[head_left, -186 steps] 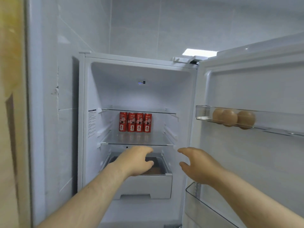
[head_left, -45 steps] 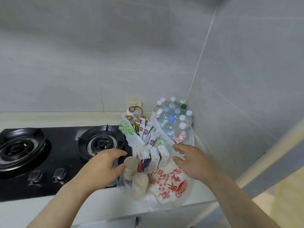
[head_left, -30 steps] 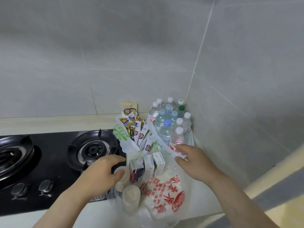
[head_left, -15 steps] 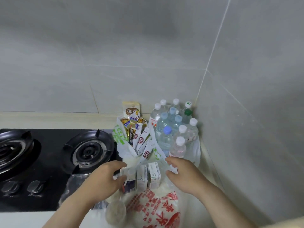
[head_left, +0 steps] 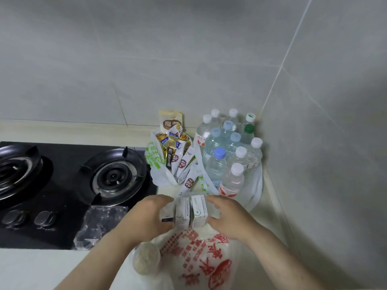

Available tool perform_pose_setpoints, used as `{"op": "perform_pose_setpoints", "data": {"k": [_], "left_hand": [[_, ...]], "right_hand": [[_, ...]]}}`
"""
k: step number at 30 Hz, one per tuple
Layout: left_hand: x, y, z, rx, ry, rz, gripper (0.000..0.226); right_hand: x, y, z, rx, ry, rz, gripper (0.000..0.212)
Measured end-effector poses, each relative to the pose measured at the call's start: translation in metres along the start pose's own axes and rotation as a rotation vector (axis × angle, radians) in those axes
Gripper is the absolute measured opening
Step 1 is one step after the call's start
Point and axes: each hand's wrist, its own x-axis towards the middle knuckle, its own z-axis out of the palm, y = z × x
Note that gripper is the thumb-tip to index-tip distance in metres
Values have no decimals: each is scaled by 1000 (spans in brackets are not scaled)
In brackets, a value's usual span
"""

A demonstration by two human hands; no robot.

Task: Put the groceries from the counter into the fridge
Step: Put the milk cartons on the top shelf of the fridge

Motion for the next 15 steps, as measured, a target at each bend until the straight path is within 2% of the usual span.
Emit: {"op": "perform_pose_setpoints", "data": {"k": [6,9,15], "left_hand": [[15,6,5,34,17,98,77],[22,2,10,67,10,119,61],[36,5,14,166,-66,113,74]], "right_hand": [[13,4,5,-69,5,-30,68],[17,3,6,-70,26,-52,69],[26,2,5,-123,23,-97,68]]}}
